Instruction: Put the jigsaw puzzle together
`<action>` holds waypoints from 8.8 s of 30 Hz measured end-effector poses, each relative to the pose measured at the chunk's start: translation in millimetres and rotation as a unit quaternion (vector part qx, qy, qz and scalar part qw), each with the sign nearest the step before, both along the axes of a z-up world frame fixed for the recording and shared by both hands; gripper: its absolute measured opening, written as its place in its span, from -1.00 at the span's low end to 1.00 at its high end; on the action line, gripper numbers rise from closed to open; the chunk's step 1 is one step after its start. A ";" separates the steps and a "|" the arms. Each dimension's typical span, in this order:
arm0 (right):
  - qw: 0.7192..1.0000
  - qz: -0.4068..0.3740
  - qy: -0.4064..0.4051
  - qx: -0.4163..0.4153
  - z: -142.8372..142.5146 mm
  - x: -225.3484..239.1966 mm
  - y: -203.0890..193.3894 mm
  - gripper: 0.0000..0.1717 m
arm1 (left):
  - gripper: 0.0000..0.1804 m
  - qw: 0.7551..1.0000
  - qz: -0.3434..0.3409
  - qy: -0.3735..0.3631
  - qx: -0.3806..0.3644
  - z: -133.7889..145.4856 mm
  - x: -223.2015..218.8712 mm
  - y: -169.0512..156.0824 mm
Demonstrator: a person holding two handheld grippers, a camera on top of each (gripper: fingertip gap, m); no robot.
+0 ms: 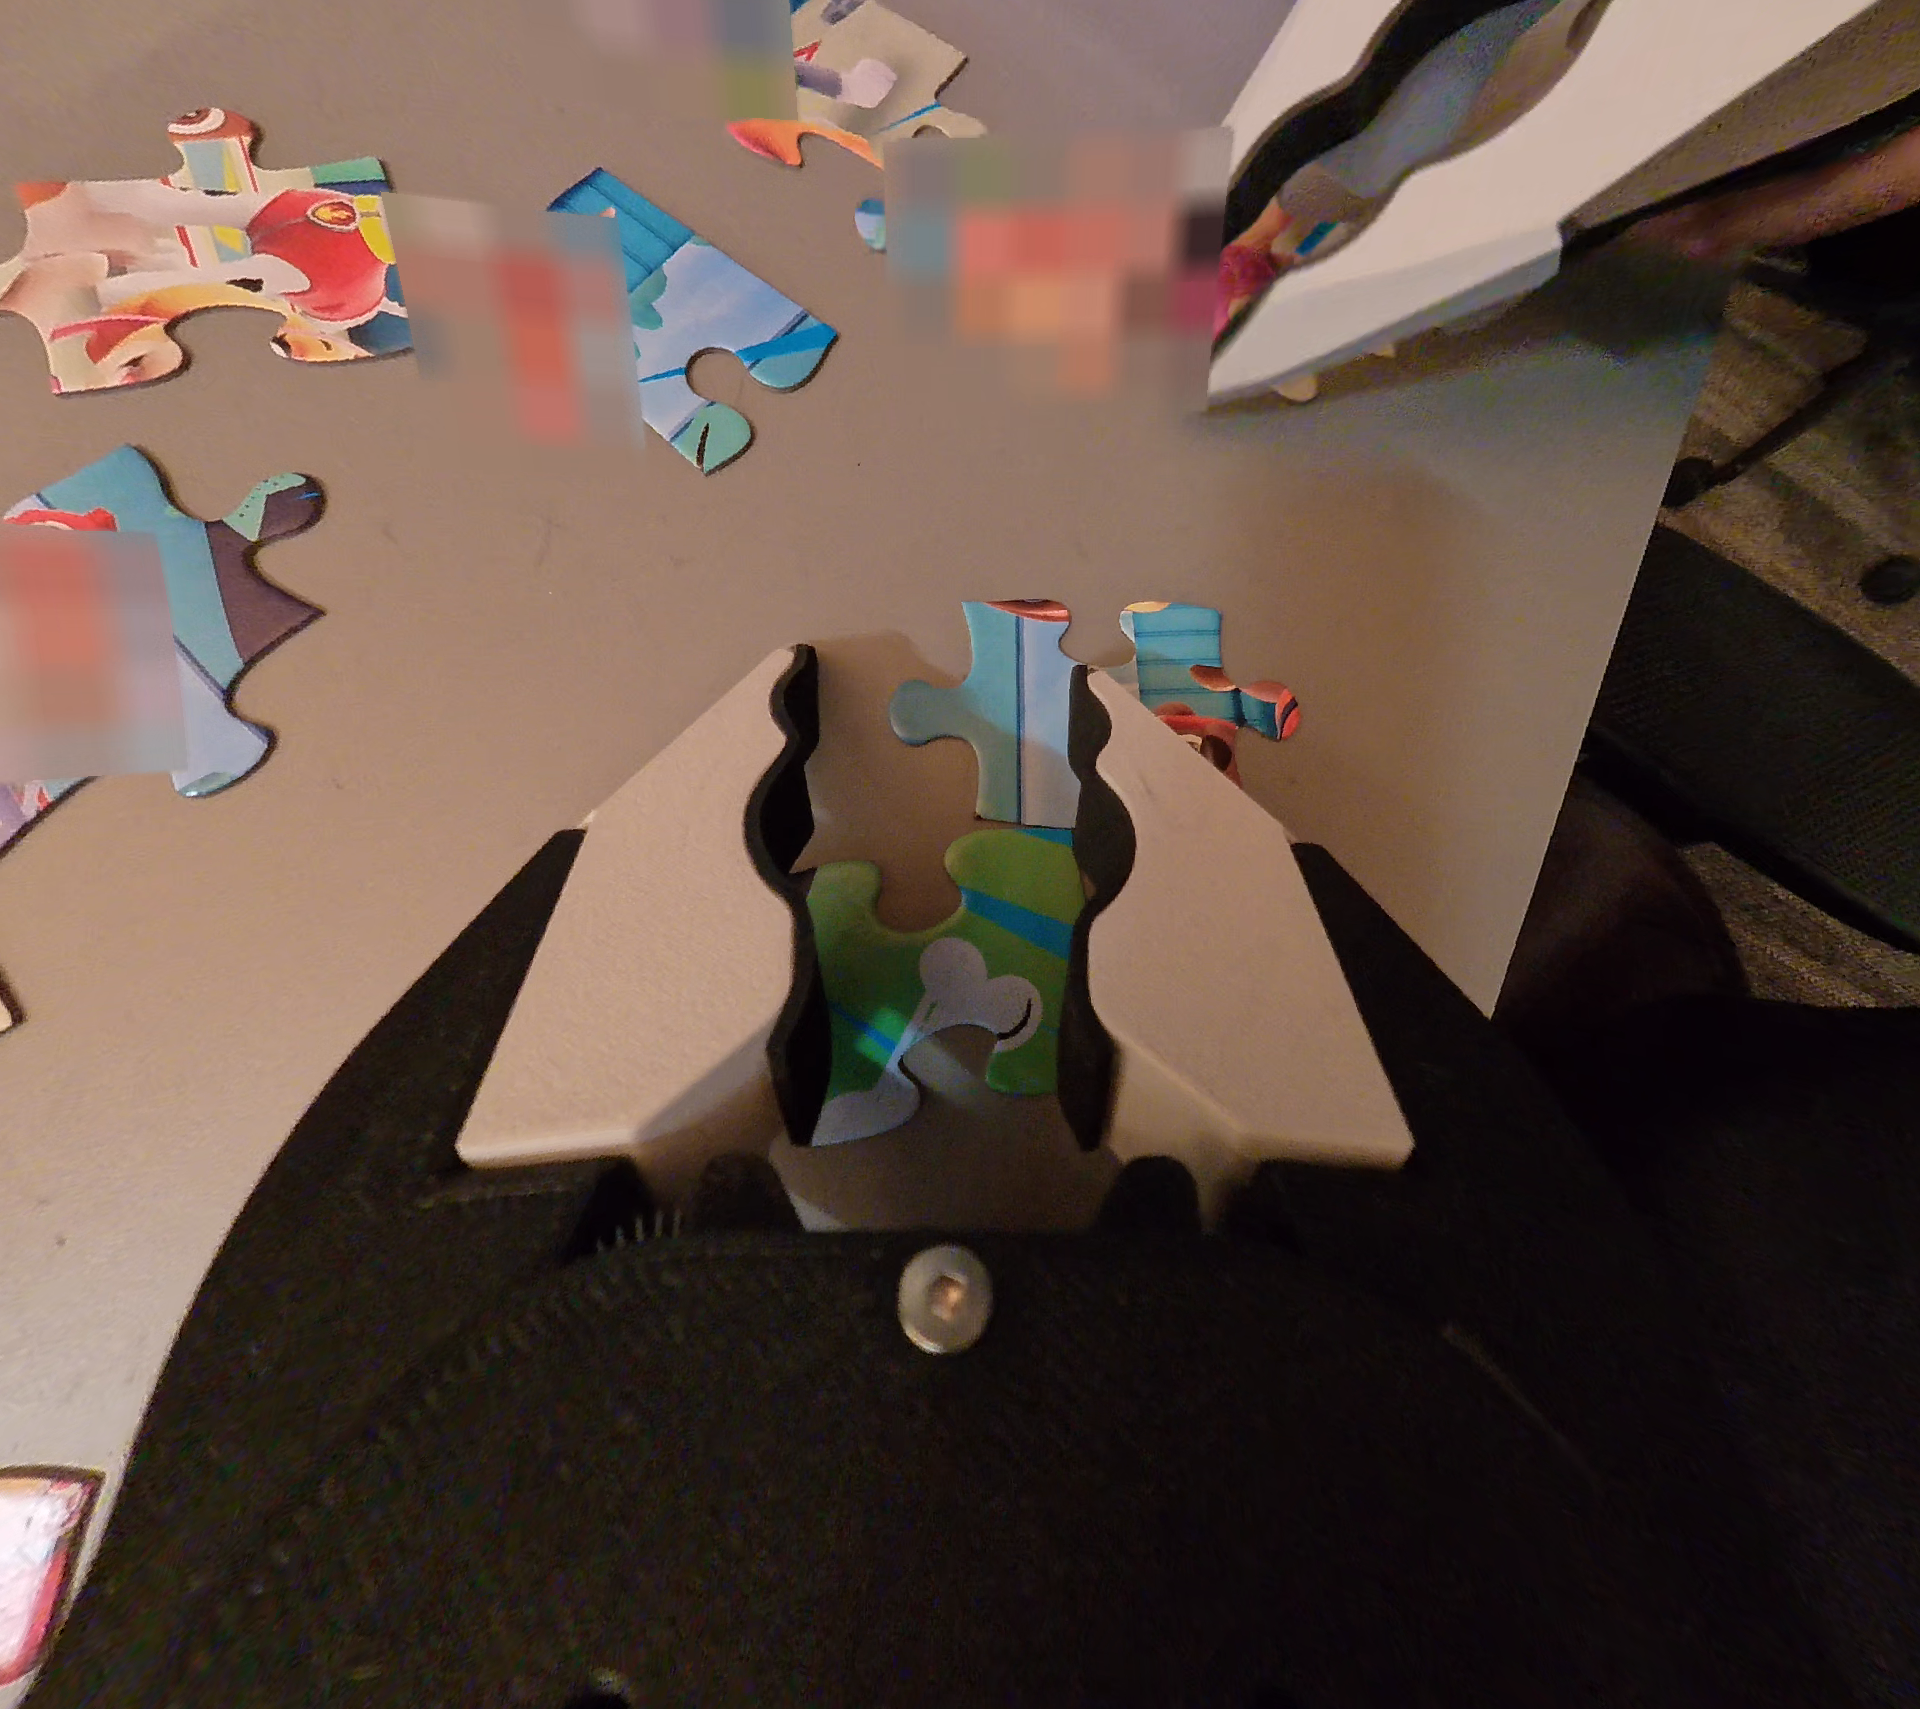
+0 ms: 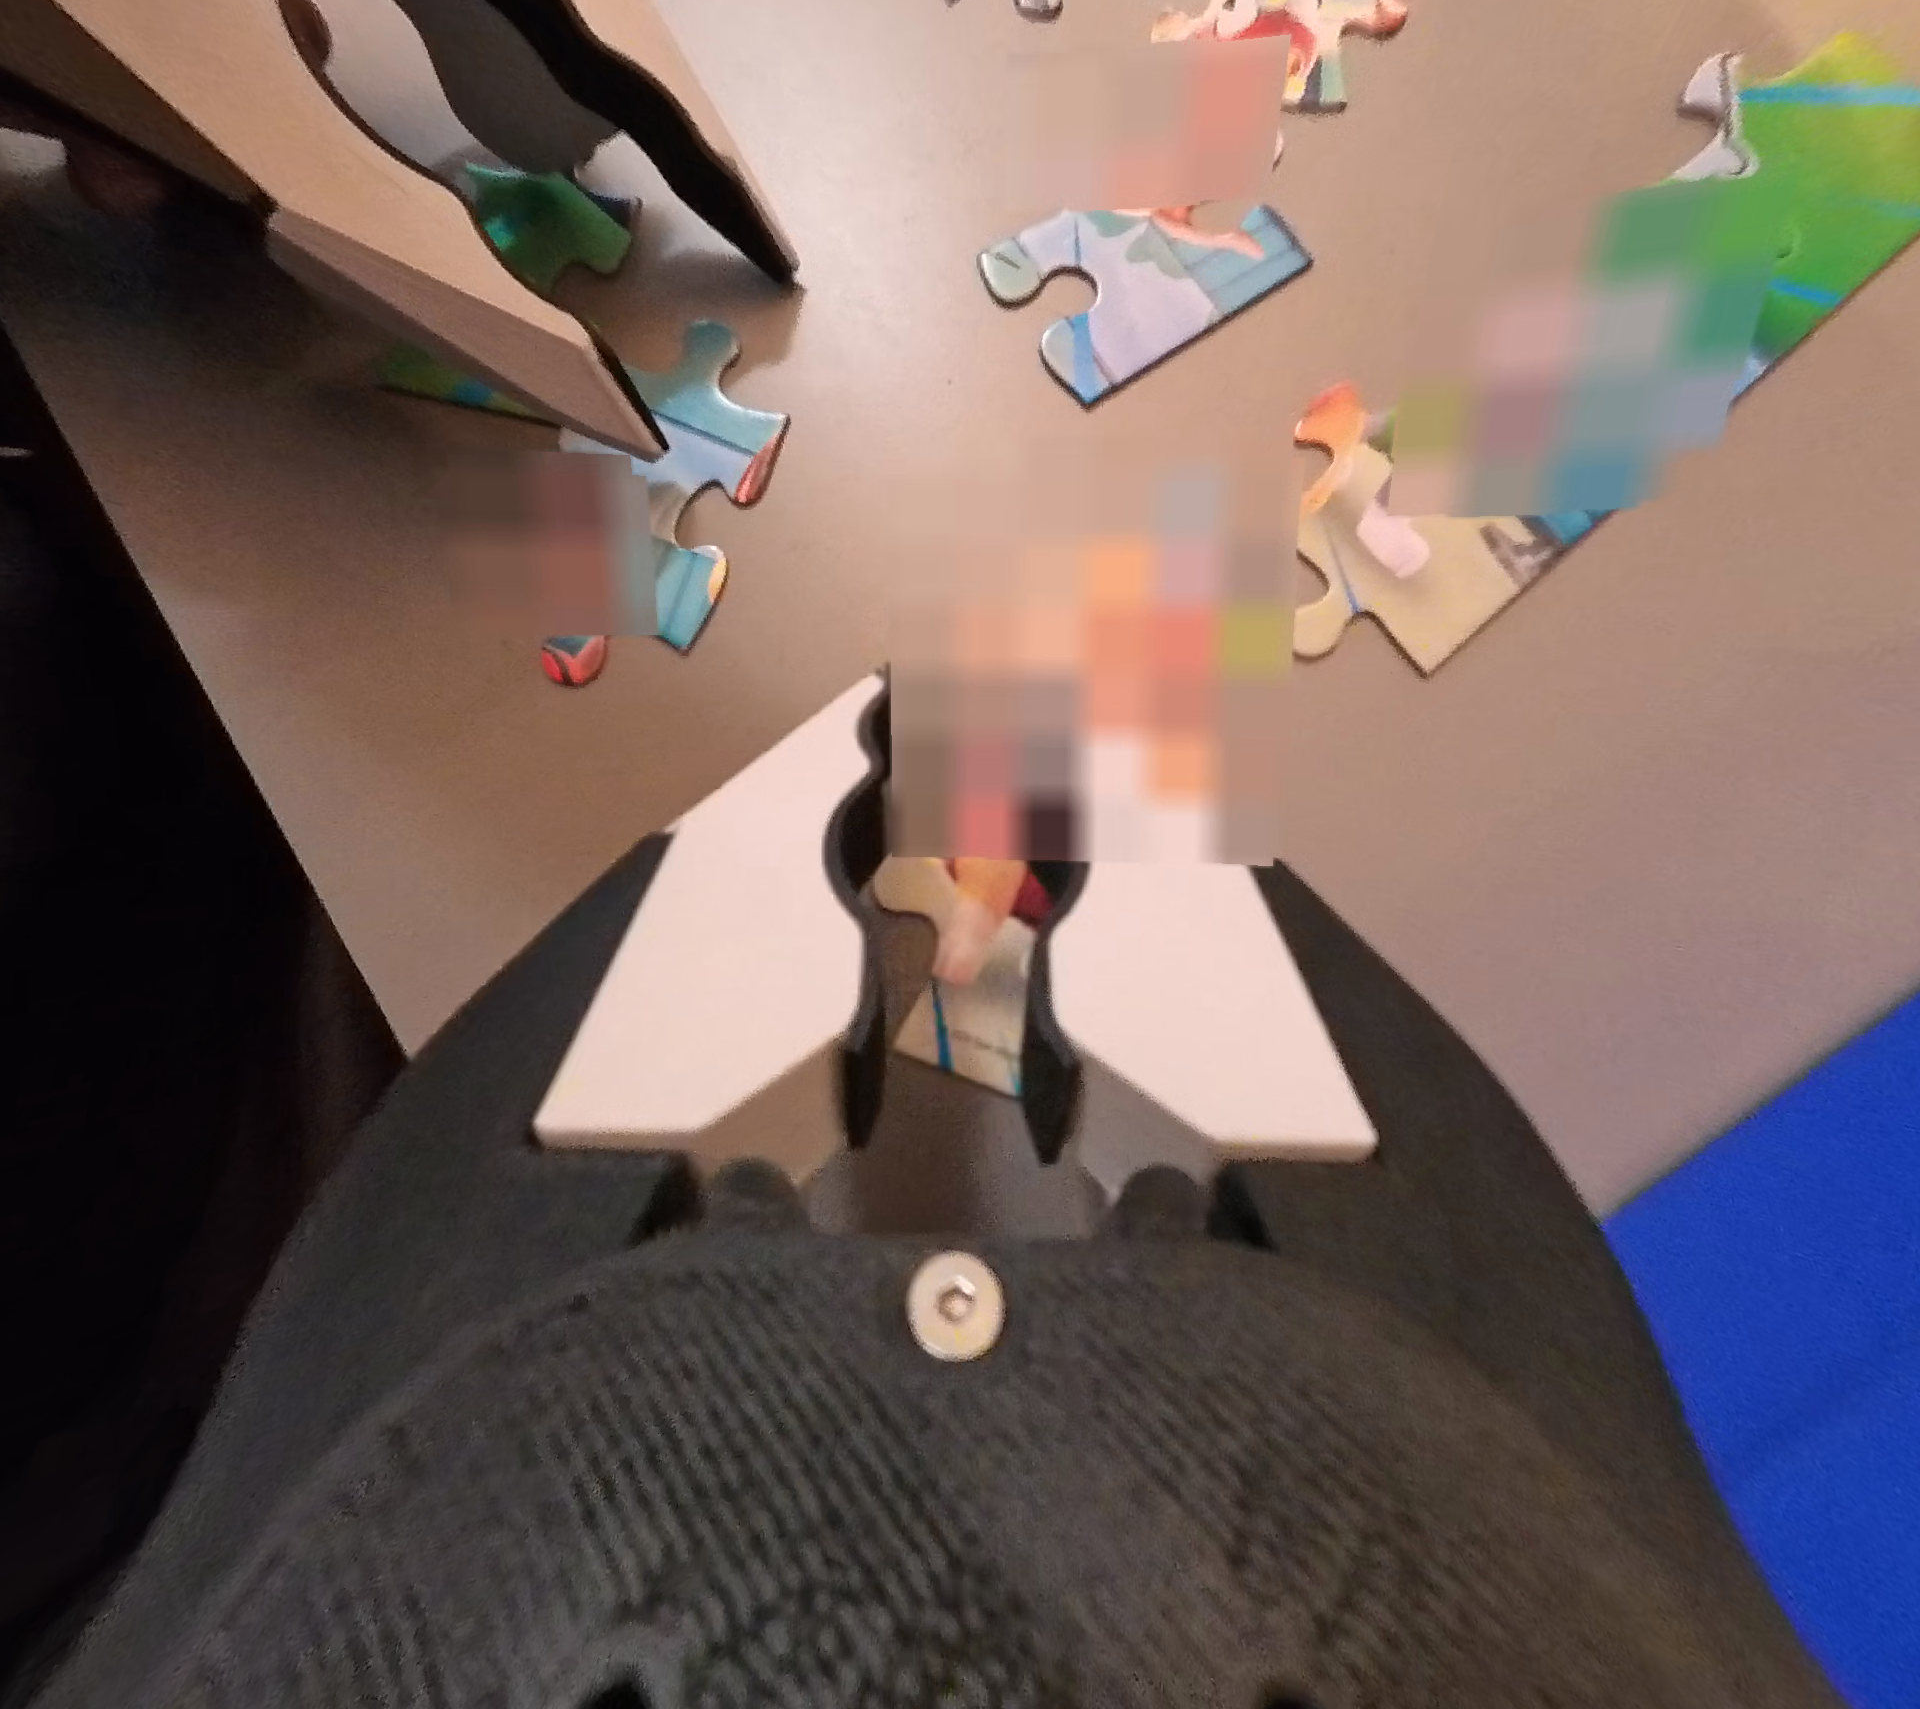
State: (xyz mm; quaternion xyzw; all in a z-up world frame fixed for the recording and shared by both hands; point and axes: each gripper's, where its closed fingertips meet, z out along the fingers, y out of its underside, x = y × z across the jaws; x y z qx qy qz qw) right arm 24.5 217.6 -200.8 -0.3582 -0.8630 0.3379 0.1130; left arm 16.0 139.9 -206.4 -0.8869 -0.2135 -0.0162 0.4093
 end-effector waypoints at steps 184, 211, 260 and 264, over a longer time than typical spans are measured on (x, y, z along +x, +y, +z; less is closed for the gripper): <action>0.948 0.119 0.233 0.182 -11.1 146.2 7.2 -0.14 | -0.48 0.997 -0.065 0.014 0.026 23.8 72.7 41.9; 0.818 0.234 0.415 0.322 22.3 21.9 -26.4 -1.00 | -0.46 0.991 -0.083 0.061 -0.082 -5.6 11.7 11.9; 0.994 0.056 0.090 0.037 -2.3 -15.8 -21.5 -0.50 | -0.48 0.991 -0.099 0.057 -0.071 -5.0 2.1 24.3; 0.995 0.056 0.077 0.033 -3.2 -14.9 -20.7 -0.51 | -0.48 0.991 -0.099 0.055 -0.069 -4.9 2.0 24.1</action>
